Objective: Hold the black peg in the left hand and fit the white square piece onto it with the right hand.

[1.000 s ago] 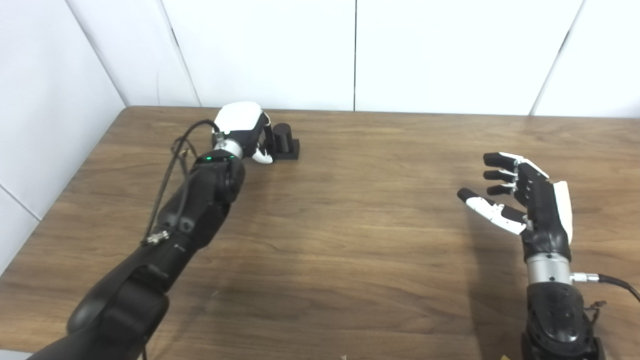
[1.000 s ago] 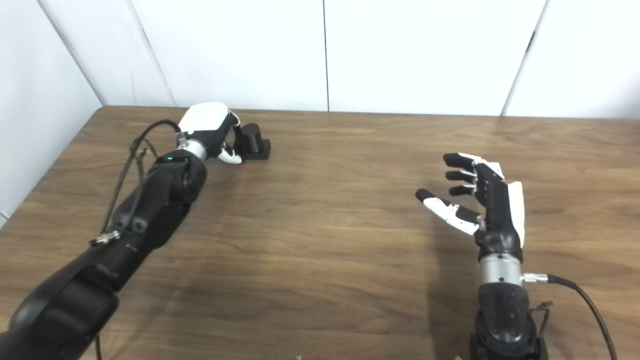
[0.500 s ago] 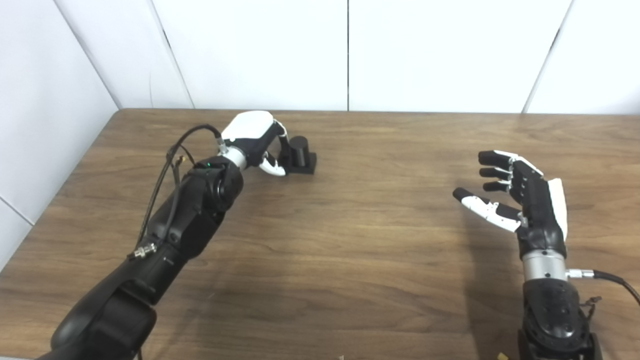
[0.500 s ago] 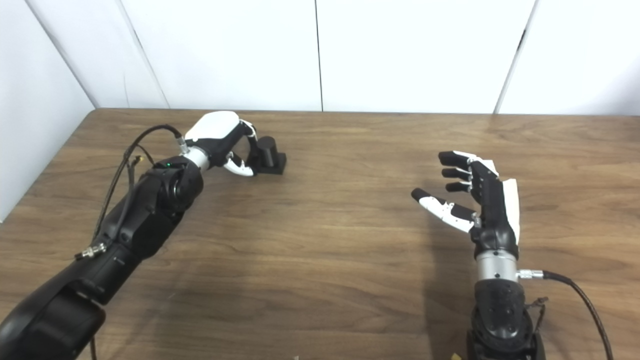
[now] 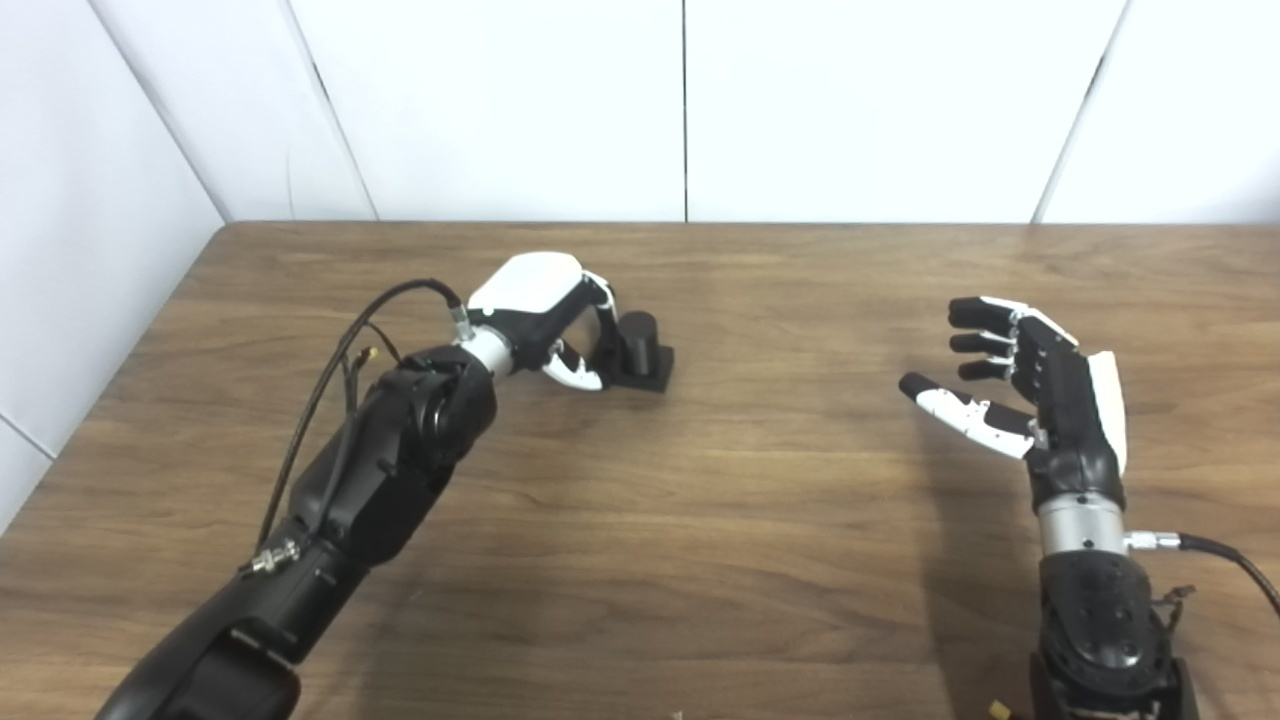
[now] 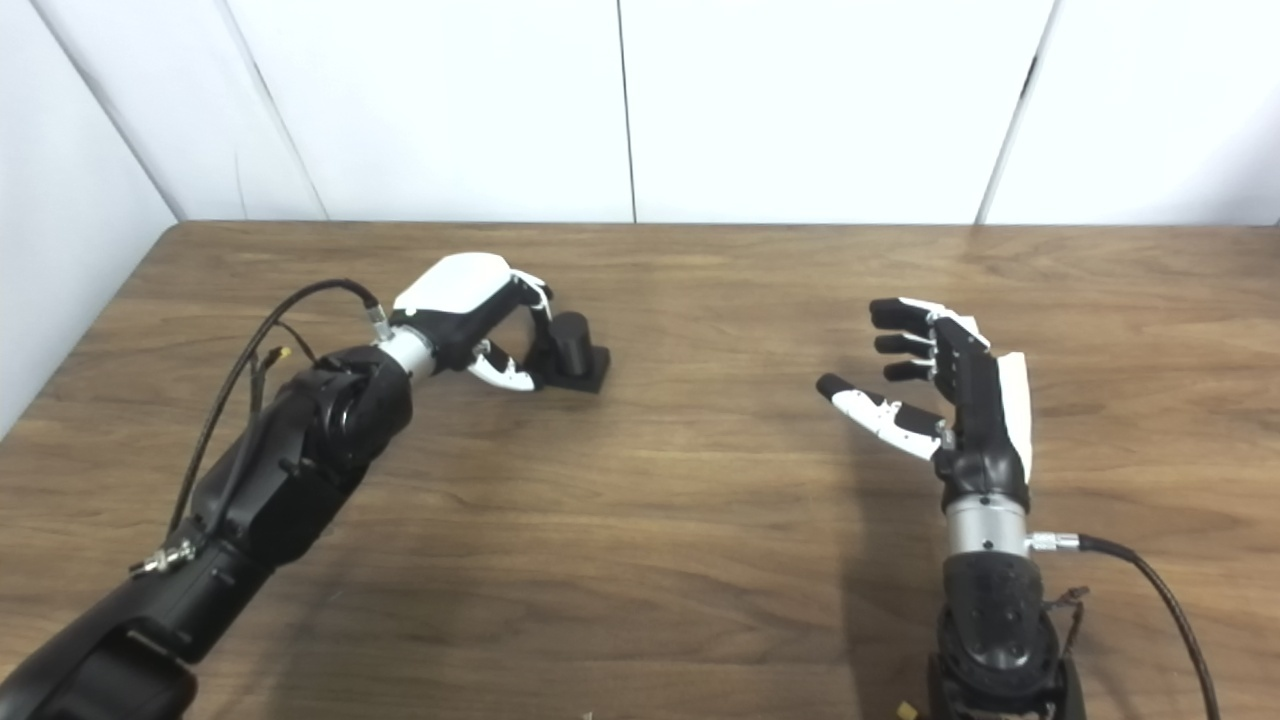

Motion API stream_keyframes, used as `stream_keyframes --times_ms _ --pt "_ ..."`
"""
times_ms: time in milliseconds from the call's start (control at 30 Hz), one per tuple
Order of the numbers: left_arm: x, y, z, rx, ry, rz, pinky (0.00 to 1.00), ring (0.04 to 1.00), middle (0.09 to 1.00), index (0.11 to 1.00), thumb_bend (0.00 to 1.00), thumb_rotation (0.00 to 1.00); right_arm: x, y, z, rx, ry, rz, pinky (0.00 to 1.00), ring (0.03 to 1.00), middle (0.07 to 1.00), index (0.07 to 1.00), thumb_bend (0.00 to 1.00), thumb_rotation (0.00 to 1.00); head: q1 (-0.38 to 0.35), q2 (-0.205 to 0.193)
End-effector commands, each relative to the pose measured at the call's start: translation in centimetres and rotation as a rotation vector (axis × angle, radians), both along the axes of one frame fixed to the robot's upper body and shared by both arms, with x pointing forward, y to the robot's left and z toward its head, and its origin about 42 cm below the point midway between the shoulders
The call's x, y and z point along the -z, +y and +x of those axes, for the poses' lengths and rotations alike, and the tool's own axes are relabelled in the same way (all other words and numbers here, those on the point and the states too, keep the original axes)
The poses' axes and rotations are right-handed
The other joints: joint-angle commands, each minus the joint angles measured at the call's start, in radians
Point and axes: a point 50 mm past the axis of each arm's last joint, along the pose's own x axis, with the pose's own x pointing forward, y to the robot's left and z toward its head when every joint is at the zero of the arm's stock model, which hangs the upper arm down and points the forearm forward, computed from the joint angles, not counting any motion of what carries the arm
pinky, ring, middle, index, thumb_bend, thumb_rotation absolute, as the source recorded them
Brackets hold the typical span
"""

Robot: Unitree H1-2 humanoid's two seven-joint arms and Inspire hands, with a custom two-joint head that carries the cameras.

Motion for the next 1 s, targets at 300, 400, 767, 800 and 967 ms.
stream_keyframes --times_ms 300,400,767,800,967 --pt "-1.6 -2.6 -2.9 0.095 -0.031 -0.154 0.93 0.904 0.854 0.487 0.52 0.07 -2.7 0.1 0.7 0.004 -0.107 0.016 0.56 0.667 0.706 0.66 0.68 0.1 -0.005 0.003" --pt "-0.9 -3.1 -4.0 0.11 -0.024 -0.183 0.89 0.894 0.855 0.486 0.52 0.07 -2.7 0.0 0.7 0.009 -0.104 0.013 0.55 0.667 0.705 0.658 0.69 0.11 -0.008 0.004" --pt "0.9 -5.6 -7.6 0.14 0.045 -0.315 0.92 0.927 0.876 0.488 0.52 0.07 -2.9 -0.2 0.8 0.019 -0.106 0.002 0.56 0.657 0.688 0.653 0.69 0.1 -0.023 0.005" --pt "1.1 -5.8 -7.8 0.14 0.045 -0.325 0.92 0.927 0.878 0.488 0.52 0.07 -2.9 -0.2 0.8 0.019 -0.106 0.001 0.56 0.655 0.687 0.652 0.69 0.1 -0.024 0.005" --pt "1.8 -6.4 -8.5 0.133 0.051 -0.362 0.91 0.927 0.887 0.489 0.52 0.07 -2.9 -0.2 0.8 0.014 -0.107 0.001 0.57 0.661 0.691 0.654 0.69 0.11 -0.026 0.005"
